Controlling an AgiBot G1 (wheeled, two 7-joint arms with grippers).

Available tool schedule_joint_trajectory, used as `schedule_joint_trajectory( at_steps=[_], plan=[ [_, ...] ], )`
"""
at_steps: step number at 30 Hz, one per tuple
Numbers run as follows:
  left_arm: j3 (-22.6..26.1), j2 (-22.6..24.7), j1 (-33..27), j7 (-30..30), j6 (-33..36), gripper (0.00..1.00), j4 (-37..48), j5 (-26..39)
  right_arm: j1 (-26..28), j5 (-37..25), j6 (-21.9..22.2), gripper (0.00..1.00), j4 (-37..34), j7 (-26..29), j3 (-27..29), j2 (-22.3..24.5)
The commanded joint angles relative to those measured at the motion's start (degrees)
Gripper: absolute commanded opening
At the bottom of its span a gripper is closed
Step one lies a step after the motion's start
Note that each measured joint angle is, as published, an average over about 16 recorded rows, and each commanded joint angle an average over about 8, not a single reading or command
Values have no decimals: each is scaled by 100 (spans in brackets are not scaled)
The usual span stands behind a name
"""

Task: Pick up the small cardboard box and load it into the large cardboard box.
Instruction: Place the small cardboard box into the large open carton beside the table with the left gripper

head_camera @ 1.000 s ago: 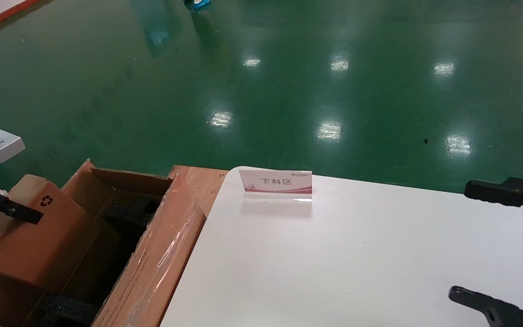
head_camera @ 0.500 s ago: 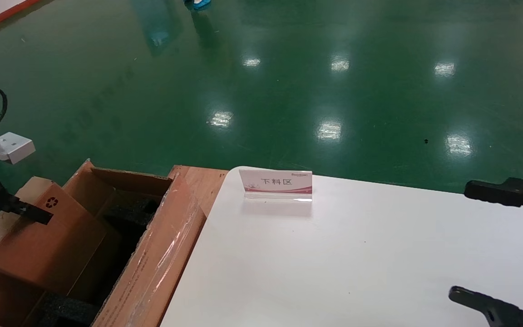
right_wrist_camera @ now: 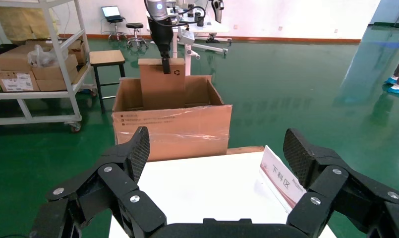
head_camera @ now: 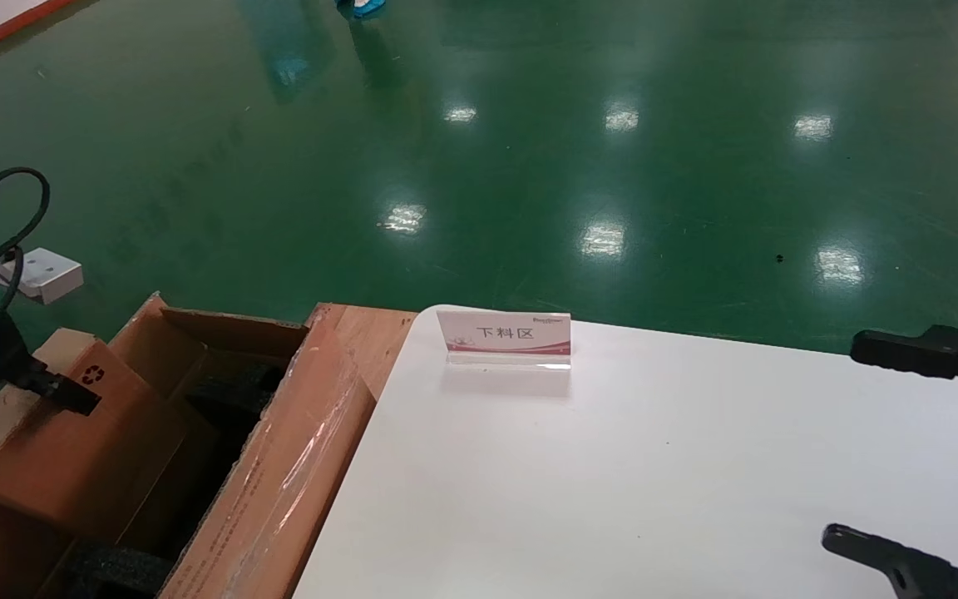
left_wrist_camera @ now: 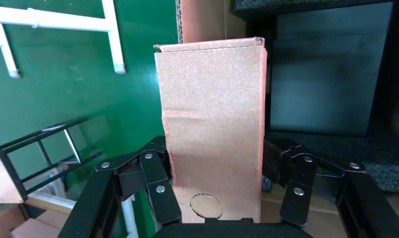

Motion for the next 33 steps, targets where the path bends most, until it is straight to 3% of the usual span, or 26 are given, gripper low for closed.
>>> schedule_joint_trajectory(
  at_steps=[1, 16, 33],
  plan=[
    [18, 87, 75, -66, -32, 0, 41, 24, 0, 0, 0, 100, 0, 0, -1, 0],
    [59, 688, 634, -479, -271, 0, 448, 37, 1, 4, 2, 100, 0, -3, -5, 2],
    [176, 788, 1117, -770, -392, 0, 523, 60, 2, 7, 4, 100, 0, -5, -10, 4]
  ],
)
